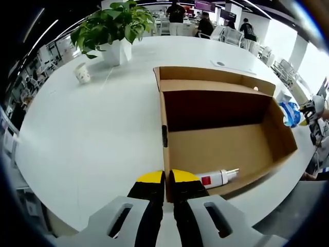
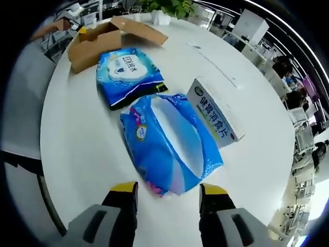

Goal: Operate the shoe box by opening the lid, removing the specified soft item, and placing it in the target area until the item is outside and the box remains undamaged.

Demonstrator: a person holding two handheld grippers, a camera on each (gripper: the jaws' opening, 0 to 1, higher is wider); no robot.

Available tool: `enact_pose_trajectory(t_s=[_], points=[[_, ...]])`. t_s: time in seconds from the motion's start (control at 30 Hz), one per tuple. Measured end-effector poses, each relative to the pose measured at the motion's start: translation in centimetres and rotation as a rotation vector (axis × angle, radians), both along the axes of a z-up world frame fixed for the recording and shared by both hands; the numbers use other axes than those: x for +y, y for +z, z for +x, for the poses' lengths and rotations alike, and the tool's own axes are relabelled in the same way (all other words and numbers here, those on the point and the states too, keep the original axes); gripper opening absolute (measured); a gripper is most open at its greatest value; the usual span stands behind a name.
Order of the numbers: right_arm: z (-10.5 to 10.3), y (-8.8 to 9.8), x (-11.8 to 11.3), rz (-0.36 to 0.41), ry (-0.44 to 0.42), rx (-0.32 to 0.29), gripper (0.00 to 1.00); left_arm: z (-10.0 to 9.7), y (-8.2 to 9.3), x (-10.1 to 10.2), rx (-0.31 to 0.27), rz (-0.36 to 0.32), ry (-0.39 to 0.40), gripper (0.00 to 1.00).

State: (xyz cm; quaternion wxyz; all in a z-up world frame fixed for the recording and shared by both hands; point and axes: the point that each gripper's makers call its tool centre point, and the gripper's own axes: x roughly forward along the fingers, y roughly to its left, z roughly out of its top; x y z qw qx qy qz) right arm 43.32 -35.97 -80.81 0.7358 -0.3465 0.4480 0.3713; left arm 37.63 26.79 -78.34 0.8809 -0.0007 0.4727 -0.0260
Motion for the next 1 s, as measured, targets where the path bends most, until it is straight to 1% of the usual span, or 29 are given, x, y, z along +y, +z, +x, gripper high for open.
enact_pose_trajectory(t_s=[0.07,0.23,0.33,0.37,0.43,0.53,0.63,0.73,0.8,0.83,0.9,0.97,1.0], points=[[0.0,0.8,0.4,0.006,0.004,-0.005,0.47,0.0,0.0,0.0,0.003,-0.001,0.002,0.02],[0.1,2.6,1.4,0.004,0.058,-0.014,0.46,-0.1,0.1,-0.1,0.008,-0.004,0.005,0.02],[-0.1,3.6,2.4,0.01,0.074,-0.007,0.47,-0.1,0.1,-0.2,0.011,-0.006,0.003,0.02],[-0.3,4.1,3.1,0.017,0.092,-0.002,0.47,-0.1,0.1,-0.1,0.012,-0.007,0.002,0.02],[-0.5,4.7,4.0,0.026,0.101,0.007,0.47,-0.1,0.1,-0.2,0.014,-0.006,0.001,0.02],[-0.6,6.0,6.2,0.054,0.128,0.0,0.46,-0.1,0.1,-0.2,0.015,-0.005,0.0,0.02],[-0.7,6.7,8.0,0.07,0.149,0.002,0.46,0.0,0.1,-0.2,0.016,-0.006,0.002,0.02],[-0.9,7.4,10.2,0.082,0.189,0.001,0.46,0.0,0.1,-0.2,0.018,-0.001,-0.001,0.02],[-1.1,7.7,11.3,0.096,0.206,0.0,0.46,0.0,0.1,-0.2,0.018,0.007,-0.012,0.02],[-1.2,7.8,12.1,0.101,0.219,0.0,0.46,0.0,0.1,-0.2,0.02,0.037,-0.063,0.03],[-1.4,8.1,13.3,0.116,0.238,0.005,0.46,-0.1,0.1,-0.3,0.02,0.071,-0.11,0.03],[-1.6,8.2,14.0,0.118,0.245,0.008,0.47,-0.1,0.2,-0.5,0.021,0.101,-0.152,0.04],[-1.7,8.3,14.5,0.124,0.247,0.006,0.47,-0.2,0.1,-0.6,0.023,0.103,-0.155,0.04]])
